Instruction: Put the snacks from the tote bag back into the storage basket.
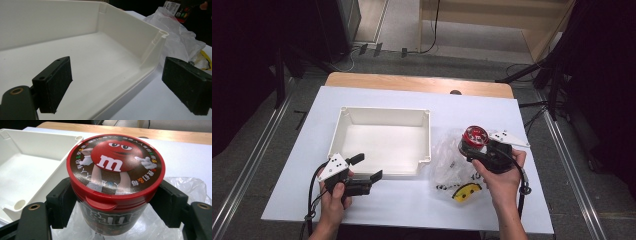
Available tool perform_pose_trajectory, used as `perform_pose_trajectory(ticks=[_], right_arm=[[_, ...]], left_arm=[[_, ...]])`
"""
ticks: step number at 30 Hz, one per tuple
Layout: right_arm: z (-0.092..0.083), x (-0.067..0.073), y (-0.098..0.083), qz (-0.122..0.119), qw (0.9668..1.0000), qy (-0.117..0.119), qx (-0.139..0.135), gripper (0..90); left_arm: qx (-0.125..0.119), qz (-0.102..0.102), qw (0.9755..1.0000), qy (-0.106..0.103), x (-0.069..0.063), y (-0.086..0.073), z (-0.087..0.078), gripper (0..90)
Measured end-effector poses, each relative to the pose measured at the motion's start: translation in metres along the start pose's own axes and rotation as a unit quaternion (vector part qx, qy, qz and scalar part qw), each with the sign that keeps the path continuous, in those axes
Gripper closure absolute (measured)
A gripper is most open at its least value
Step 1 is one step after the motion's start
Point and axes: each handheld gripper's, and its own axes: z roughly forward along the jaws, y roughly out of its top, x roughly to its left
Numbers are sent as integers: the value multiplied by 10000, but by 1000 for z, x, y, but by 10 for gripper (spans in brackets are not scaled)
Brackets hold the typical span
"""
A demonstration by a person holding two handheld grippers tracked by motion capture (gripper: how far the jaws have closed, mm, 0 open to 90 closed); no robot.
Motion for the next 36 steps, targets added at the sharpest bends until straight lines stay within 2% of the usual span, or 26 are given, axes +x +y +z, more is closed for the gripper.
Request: perform_pose_trajectory(ticks=[4,10,13,16,20,22,36], right_arm=[[1,3,2,-70,10000,15,-9,259],[1,-1,4,12,10000,-5,-42,259],[1,-3,7,-42,10000,-34,-52,259],[2,-4,10,-92,9999,-63,-72,259],[5,-6,11,-33,9999,-57,-82,259],[7,-5,12,-38,9999,-42,-104,259],[31,6,19,-125,9997,-57,-190,259]], left_arm=[[-79,-26,10000,-24,1,3,0,93],[33,-44,10000,10,3,-1,3,94],[43,-87,10000,15,3,-2,3,94],[98,-10,9999,80,4,-3,2,94],[51,-64,9999,115,6,-3,0,120],[-2,-86,9999,114,7,-2,-1,121],[37,-8,9999,106,4,-1,-4,85]])
